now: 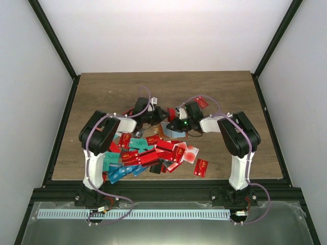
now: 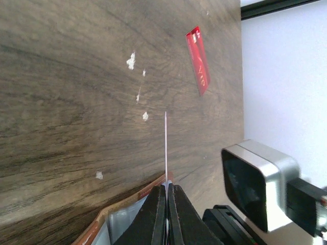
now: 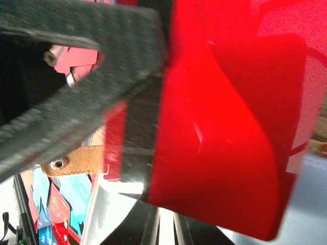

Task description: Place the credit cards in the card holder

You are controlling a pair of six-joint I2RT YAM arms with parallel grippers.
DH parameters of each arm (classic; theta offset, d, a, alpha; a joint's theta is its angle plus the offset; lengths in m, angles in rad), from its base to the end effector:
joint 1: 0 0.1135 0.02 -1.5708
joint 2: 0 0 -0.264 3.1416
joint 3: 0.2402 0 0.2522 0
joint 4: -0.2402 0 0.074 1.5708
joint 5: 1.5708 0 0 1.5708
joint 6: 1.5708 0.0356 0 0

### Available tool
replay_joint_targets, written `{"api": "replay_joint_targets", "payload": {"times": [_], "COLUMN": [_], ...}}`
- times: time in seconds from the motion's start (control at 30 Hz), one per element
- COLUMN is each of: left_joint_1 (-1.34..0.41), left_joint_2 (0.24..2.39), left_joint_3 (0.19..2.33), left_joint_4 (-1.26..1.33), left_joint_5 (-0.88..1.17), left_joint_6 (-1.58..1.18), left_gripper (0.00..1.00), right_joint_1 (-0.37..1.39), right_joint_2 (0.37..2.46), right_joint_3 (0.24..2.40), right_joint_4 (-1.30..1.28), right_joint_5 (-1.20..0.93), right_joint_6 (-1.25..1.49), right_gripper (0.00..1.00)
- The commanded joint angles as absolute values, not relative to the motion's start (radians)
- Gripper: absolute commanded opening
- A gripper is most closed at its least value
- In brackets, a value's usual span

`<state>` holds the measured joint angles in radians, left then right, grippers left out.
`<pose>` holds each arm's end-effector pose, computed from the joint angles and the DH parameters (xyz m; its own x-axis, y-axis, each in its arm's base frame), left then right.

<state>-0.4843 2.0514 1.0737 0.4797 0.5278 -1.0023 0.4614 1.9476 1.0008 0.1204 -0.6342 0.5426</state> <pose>0.3640 -0.2118 0.1280 -0.8965 -0.3510 -0.2702 0.0711 0.4881 -0.8699 0.3296 0.1874 0.1197 -0.9348 -0.0002 -0.3552 -0.2749 0.6337 0.7231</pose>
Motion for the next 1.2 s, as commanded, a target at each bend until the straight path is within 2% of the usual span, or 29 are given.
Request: {"api": "replay_joint_targets", "payload": {"times": [0.0, 0.37, 0.67, 0.83, 1.17], "left_joint_1": [-0.509, -0.530, -0.531, -0.531, -0.532], "left_joint_2": [2.096, 2.122, 2.096, 2.060, 1.999], "left_joint_3": [1.105, 1.103, 1.050, 1.045, 1.043], "left_joint_4": [0.533, 0.562, 0.589, 0.545, 0.425], "left_joint_5": [0.522, 0.539, 0.578, 0.587, 0.592], "left_joint_6": [-1.045, -1.032, -0.948, -0.906, -0.848], "left_gripper": [0.04, 0.04, 0.04, 0.04, 0.04], "right_joint_1": [0.471, 0.470, 0.424, 0.384, 0.345], "right_joint_2": [1.903, 1.877, 1.730, 1.666, 1.753], "right_joint_3": [0.983, 0.977, 0.933, 0.881, 0.836], "right_joint_4": [0.133, 0.118, 0.028, -0.014, 0.003], "right_joint_5": [-0.624, -0.619, -0.627, -0.563, -0.540], "right_joint_6": [0.540, 0.528, 0.490, 0.482, 0.498], "right_gripper": [0.10, 0.10, 0.16, 0.16, 0.16]}}
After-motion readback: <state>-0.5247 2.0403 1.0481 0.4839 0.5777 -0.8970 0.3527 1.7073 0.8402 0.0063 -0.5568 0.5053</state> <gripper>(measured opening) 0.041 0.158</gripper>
